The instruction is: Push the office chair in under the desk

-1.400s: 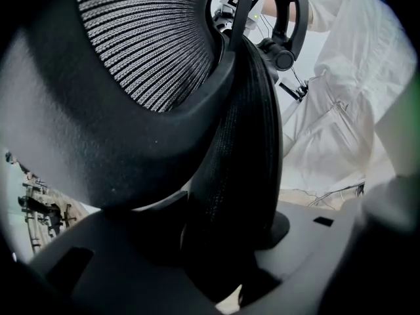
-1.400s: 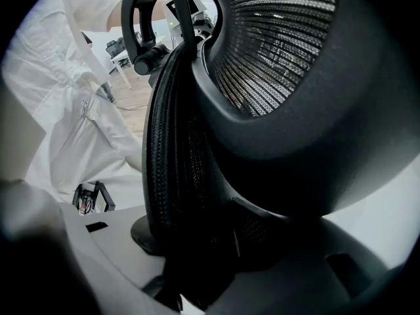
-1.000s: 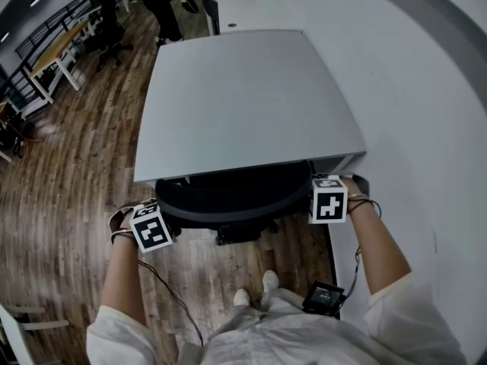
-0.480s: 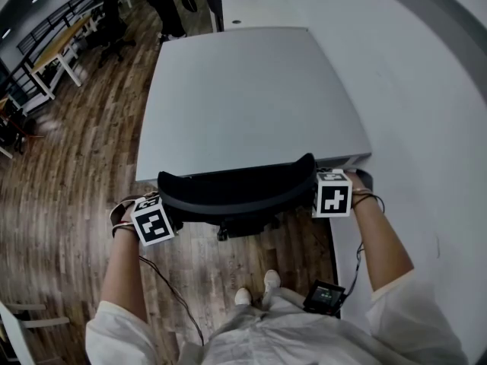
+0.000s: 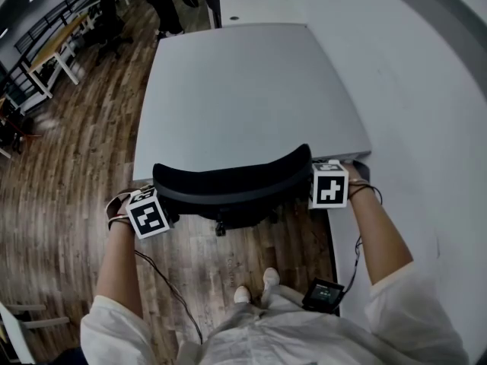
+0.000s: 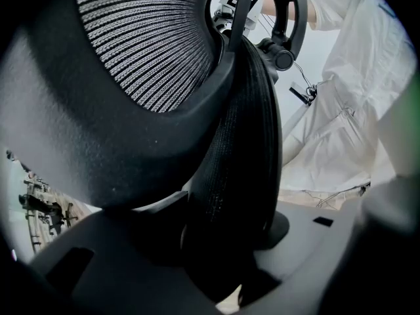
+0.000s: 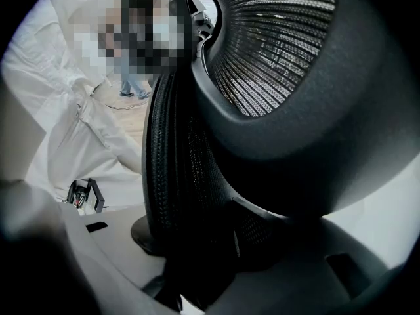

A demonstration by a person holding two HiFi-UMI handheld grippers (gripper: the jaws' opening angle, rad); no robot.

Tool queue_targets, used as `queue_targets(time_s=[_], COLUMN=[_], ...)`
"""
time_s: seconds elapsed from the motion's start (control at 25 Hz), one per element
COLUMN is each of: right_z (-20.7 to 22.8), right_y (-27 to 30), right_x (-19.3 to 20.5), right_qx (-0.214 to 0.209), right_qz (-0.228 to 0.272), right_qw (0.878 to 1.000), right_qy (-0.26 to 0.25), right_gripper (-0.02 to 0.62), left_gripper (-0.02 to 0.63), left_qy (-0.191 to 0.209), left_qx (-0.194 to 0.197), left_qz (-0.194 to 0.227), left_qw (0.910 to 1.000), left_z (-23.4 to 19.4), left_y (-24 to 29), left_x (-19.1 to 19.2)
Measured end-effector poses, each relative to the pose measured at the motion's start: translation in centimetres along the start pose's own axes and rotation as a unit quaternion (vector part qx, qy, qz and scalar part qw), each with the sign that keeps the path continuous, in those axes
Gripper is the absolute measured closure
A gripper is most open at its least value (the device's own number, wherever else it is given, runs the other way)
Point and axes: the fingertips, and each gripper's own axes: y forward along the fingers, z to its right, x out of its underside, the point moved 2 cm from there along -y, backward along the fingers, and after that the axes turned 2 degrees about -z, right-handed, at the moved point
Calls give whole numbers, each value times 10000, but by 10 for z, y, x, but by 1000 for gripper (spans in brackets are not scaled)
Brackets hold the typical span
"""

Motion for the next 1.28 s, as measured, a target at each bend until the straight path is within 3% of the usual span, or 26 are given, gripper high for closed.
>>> queue_targets(time_s=[0.24, 1.28], right_z=[29, 41], right_y=[7, 2], right_x=[-3, -16], right_qx=[-59, 35], right_qz=[-10, 108], right_qw=[10000, 9999], right_qy=[25, 73], right_gripper=[376, 376], left_gripper=[399, 402], left_qy=[-20, 120], left_qx=[8, -166], left_qz=[2, 96], left_qw=[10000, 9997], left_z=[-30, -52], left_y=[4, -7], left_x=[-1, 0])
